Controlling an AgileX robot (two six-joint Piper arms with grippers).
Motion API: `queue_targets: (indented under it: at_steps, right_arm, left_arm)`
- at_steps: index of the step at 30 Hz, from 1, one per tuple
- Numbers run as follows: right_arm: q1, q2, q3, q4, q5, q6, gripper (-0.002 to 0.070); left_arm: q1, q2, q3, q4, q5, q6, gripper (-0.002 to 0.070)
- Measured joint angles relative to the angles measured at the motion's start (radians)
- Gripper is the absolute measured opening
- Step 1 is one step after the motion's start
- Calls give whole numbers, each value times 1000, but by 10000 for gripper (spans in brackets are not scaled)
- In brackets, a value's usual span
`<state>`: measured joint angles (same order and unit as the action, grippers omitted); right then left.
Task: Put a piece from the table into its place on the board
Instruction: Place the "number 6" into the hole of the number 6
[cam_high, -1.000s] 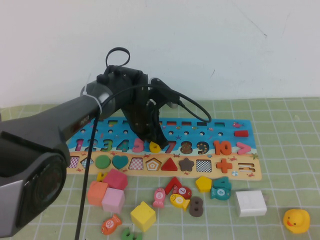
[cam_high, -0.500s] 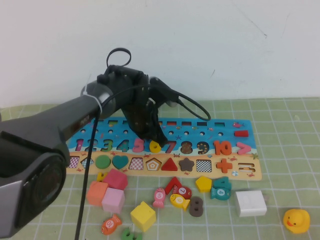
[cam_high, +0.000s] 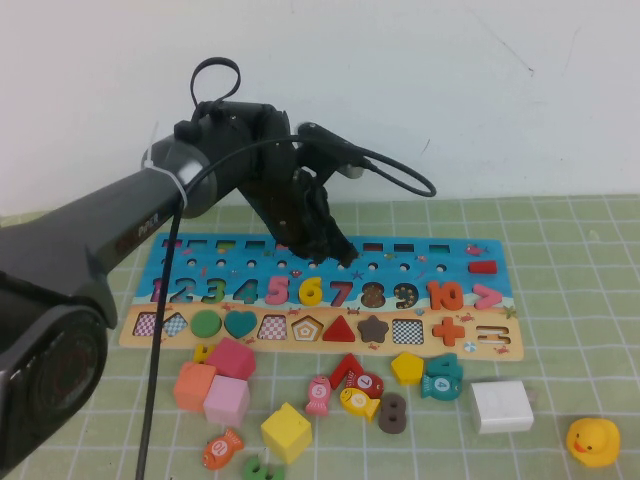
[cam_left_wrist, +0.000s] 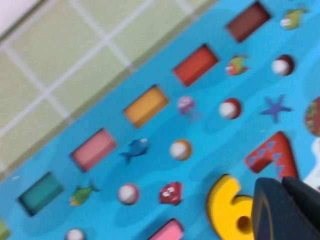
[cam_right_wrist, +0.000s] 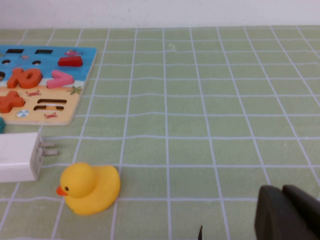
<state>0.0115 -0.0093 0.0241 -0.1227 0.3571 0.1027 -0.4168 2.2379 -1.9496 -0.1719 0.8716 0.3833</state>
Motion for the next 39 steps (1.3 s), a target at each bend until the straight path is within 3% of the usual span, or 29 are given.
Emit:
queue_targets:
  at_steps: [28, 39]
  right_arm:
    - [0, 0, 0, 0, 0, 0, -1]
    - [0, 0, 0, 0, 0, 0, -1]
  left_arm:
    - [0, 82, -7, -13, 46, 21, -1]
    - [0, -47, -7, 20, 95, 21, -1]
